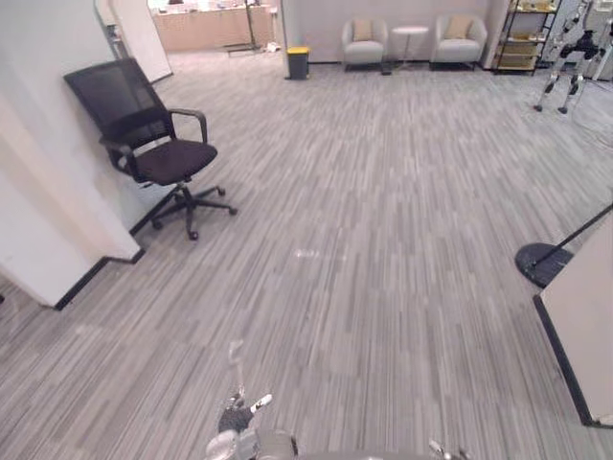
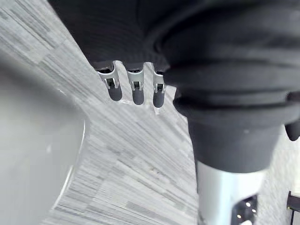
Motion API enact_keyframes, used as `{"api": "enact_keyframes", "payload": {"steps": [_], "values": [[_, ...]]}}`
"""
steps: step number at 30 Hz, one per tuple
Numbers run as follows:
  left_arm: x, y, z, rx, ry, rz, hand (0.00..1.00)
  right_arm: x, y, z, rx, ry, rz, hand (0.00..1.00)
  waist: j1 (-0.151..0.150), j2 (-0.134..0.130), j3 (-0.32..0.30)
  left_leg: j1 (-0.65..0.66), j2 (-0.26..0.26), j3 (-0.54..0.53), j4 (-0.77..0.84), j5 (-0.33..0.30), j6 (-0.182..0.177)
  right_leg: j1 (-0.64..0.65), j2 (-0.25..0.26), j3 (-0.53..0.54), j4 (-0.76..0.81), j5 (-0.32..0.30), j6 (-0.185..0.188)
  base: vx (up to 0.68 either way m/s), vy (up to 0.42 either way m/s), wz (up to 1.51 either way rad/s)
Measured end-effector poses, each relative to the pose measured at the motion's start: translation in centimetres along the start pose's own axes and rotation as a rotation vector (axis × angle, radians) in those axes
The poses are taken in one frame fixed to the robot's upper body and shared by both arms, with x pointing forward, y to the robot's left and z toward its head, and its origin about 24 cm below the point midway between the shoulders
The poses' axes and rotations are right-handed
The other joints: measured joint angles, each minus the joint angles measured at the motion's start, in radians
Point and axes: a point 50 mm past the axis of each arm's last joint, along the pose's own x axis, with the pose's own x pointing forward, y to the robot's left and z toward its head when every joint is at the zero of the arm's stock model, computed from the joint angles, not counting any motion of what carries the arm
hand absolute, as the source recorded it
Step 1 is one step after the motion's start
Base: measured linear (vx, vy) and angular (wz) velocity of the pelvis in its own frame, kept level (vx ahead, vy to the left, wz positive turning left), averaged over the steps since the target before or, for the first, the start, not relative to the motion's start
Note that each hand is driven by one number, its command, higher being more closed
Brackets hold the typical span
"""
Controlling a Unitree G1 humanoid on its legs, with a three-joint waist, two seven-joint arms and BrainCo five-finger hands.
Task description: Organize washtable
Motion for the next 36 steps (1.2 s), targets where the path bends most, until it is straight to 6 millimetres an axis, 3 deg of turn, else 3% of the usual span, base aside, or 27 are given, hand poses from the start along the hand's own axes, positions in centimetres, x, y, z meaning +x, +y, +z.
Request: {"api": "enact_keyframes", "payload": {"steps": [2,3,4,5,6,7,8,9,10,12,13,14,15,17,18,20,21,22,23,24,25,26,28,30,31,33,36], "values": [[-0.2,1.0,-0.6,-0.031,0.017,0.033,0.0,-0.2,-0.1,-0.6,0.011,0.013,-0.006,0.0,0.029,-0.022,-0.012,-0.013,-0.028,-0.033,-0.056,0.043,0.007,0.055,-0.029,0.035,-0.014,-0.054,0.009,0.69,0.184,-0.5],[-0.4,1.8,-1.0,-0.052,0.024,0.064,0.0,-0.5,0.0,-1.7,0.025,0.041,-0.01,0.0,0.035,-0.056,-0.041,-0.004,-0.055,-0.002,-0.034,0.105,0.075,0.07,-0.066,0.059,0.011,-0.084,0.056,0.62,0.17,-0.36],[-0.5,2.0,-1.2,-0.056,0.035,0.072,0.0,-0.6,-0.1,-1.8,0.034,0.045,-0.015,0.0,0.028,-0.058,-0.046,0.004,-0.058,0.011,-0.026,0.135,0.106,0.062,-0.072,0.069,0.054,-0.088,0.064,0.93,0.271,-0.36],[-0.4,2.5,-1.4,-0.046,0.052,0.082,0.0,-0.7,-0.2,-2.4,0.064,0.063,-0.029,0.0,0.022,-0.081,-0.052,0.039,-0.086,0.034,-0.007,0.144,0.14,-0.014,-0.082,0.083,0.287,-0.091,0.081,0.63,0.197,-0.26],[-0.4,2.7,-1.3,-0.034,0.053,0.083,0.0,-0.8,-0.2,-2.8,0.082,0.081,-0.036,0.0,0.02,-0.096,-0.053,0.071,-0.108,0.043,-0.023,0.123,0.149,-0.067,-0.088,0.085,0.425,-0.062,0.129,0.71,0.23,-0.16],[-0.2,2.9,-0.9,-0.008,0.05,0.081,0.0,-1.0,-0.3,-3.5,0.108,0.109,-0.049,0.0,0.006,-0.118,-0.039,0.124,-0.134,0.039,-0.041,0.095,0.165,-0.131,-0.088,0.09,0.608,0.041,0.254,0.69,0.202,0.3],[0.0,3.1,-0.8,0.028,0.064,0.076,0.0,-1.2,-0.7,-4.3,0.12,0.142,-0.067,0.0,-0.029,-0.113,-0.023,0.187,-0.153,0.02,-0.049,0.066,0.174,-0.207,-0.084,0.085,0.816,0.164,0.326,0.81,0.218,0.43],[0.1,3.0,-1.0,0.062,0.089,0.065,0.0,-1.4,-1.4,-4.4,0.109,0.149,-0.083,0.0,-0.04,-0.117,-0.011,0.266,-0.156,0.011,-0.057,0.036,0.182,-0.282,-0.089,0.058,0.977,0.163,0.323,0.67,0.168,0.38],[0.1,2.9,-1.1,0.069,0.099,0.06,0.0,-1.4,-1.6,-4.4,0.099,0.147,-0.083,0.0,-0.045,-0.103,-0.003,0.303,-0.155,0.01,-0.07,0.027,0.186,-0.32,-0.092,0.049,1.025,0.156,0.315,0.62,0.152,-0.04],[0.4,1.7,-0.7,0.096,0.087,0.026,0.0,-1.3,-1.6,-3.9,0.086,0.12,-0.069,0.0,-0.059,-0.087,0.001,0.418,-0.15,0.014,-0.158,0.015,0.193,-0.485,-0.095,0.013,1.045,0.118,0.245,0.55,0.122,-0.12],[0.7,0.5,0.0,0.095,0.066,-0.002,0.0,-1.3,-1.5,-3.6,0.087,0.099,-0.057,0.0,-0.057,-0.083,0.011,0.474,-0.145,0.013,-0.206,-0.007,0.181,-0.586,-0.093,-0.011,0.938,0.085,0.196,0.5,0.083,-0.06],[0.8,0.2,0.2,0.092,0.062,-0.008,0.0,-1.2,-1.4,-3.5,0.088,0.096,-0.056,0.0,-0.056,-0.083,0.017,0.491,-0.145,0.013,-0.215,-0.009,0.179,-0.597,-0.093,-0.016,0.902,0.078,0.186,0.49,0.069,0.03],[0.8,-0.8,0.3,0.082,0.059,-0.033,0.0,-1.3,-1.5,-3.5,0.085,0.095,-0.057,0.0,-0.064,-0.08,0.028,0.546,-0.144,0.003,-0.242,-0.012,0.183,-0.613,-0.103,-0.047,0.732,0.073,0.168,0.49,0.018,0.27],[0.8,-2.8,0.4,0.065,0.049,-0.078,0.0,-1.6,-2.2,-4.1,0.085,0.104,-0.075,0.0,-0.071,-0.059,0.027,0.587,-0.127,-0.04,-0.248,-0.071,0.172,-0.597,-0.106,-0.097,0.41,0.112,0.146,0.53,-0.022,0.59],[0.7,-3.7,0.8,0.025,0.034,-0.099,0.0,-2.0,-2.6,-4.9,0.085,0.131,-0.086,0.0,-0.077,-0.072,0.028,0.607,-0.138,-0.073,-0.243,-0.12,0.15,-0.562,-0.124,-0.089,0.196,0.162,0.151,0.47,-0.142,0.84],[0.4,-4.3,0.0,-0.04,0.066,-0.125,0.0,-2.5,-3.3,-5.7,0.082,0.162,-0.104,0.0,-0.087,-0.06,0.023,0.641,-0.127,-0.111,-0.202,-0.202,0.148,-0.565,-0.11,-0.051,0.235,0.219,0.103,0.52,-0.184,0.7],[0.2,-3.9,-0.6,-0.081,0.083,-0.107,0.0,-2.6,-3.9,-5.9,0.075,0.171,-0.121,0.0,-0.102,-0.032,0.005,0.654,-0.097,-0.12,-0.149,-0.219,0.119,-0.557,-0.079,-0.06,0.288,0.224,0.092,0.6,-0.19,0.43],[0.1,-3.6,-0.8,-0.123,0.085,-0.09,0.0,-2.6,-4.4,-5.7,0.071,0.177,-0.135,0.0,-0.097,-0.008,-0.003,0.591,-0.061,-0.099,0.019,-0.216,0.113,-0.537,-0.067,-0.082,0.306,0.19,0.065,0.61,-0.186,0.44],[0.1,-3.6,-0.8,-0.14,0.086,-0.085,0.0,-2.6,-4.7,-5.7,0.074,0.175,-0.142,0.0,-0.1,0.0,-0.003,0.547,-0.041,-0.097,0.133,-0.201,0.09,-0.518,-0.061,-0.096,0.3,0.174,0.056,0.6,-0.173,0.37],[0.2,-3.3,-0.7,-0.185,0.083,-0.067,0.0,-2.6,-4.9,-5.3,0.093,0.161,-0.151,0.0,-0.1,0.022,-0.004,0.444,-0.006,-0.107,0.388,-0.116,-0.008,-0.475,-0.047,-0.118,0.299,0.137,0.032,0.57,-0.154,0.21],[0.2,-2.7,-0.8,-0.224,0.086,-0.042,0.0,-2.5,-5.2,-5.2,0.09,0.156,-0.157,0.0,-0.08,0.021,0.003,0.345,0.034,-0.131,0.618,0.039,-0.082,-0.418,-0.019,-0.119,0.292,0.104,0.003,0.67,-0.172,-0.02],[0.2,-2.2,-0.9,-0.236,0.087,-0.026,0.0,-2.5,-5.2,-5.0,0.082,0.153,-0.155,0.0,-0.066,0.024,0.005,0.308,0.058,-0.135,0.724,0.066,-0.095,-0.38,-0.003,-0.116,0.283,0.088,-0.009,0.67,-0.145,-0.36],[0.0,-0.9,-1.0,-0.249,0.072,0.009,0.0,-2.3,-5.0,-4.6,0.041,0.15,-0.142,0.0,-0.056,0.012,0.01,0.216,0.094,-0.127,0.899,0.046,-0.061,-0.256,0.022,-0.099,0.224,0.063,-0.035,0.54,-0.072,-0.46],[0.1,0.4,-0.7,-0.229,0.055,0.035,0.0,-1.2,-2.8,-3.0,0.054,0.103,-0.09,0.0,-0.041,-0.019,0.002,0.127,0.105,-0.045,0.774,-0.011,0.015,-0.147,0.015,-0.029,0.134,0.059,-0.041,0.47,-0.028,-0.77],[0.0,0.5,-0.9,-0.229,0.058,0.039,0.0,-0.8,-2.2,-2.3,0.065,0.08,-0.075,0.0,-0.037,-0.016,0.004,0.113,0.106,-0.027,0.69,-0.021,0.03,-0.124,0.014,-0.008,0.113,0.061,-0.038,0.46,0.024,-0.92],[-0.1,1.2,-1.2,-0.201,0.062,0.06,0.0,0.0,0.0,-0.4,0.094,0.021,-0.023,0.0,-0.021,-0.019,0.004,0.132,0.07,-0.007,0.24,-0.022,0.031,-0.062,-0.004,0.062,0.065,0.048,-0.015,0.46,0.095,-0.84],[-0.4,1.7,-1.9,-0.18,0.086,0.083,0.0,0.2,1.3,0.7,0.072,-0.033,0.022,0.0,0.004,-0.017,0.002,0.139,0.02,-0.101,-0.066,0.002,0.004,-0.032,-0.031,0.146,0.051,0.003,0.023,0.48,0.233,-0.81]]}}
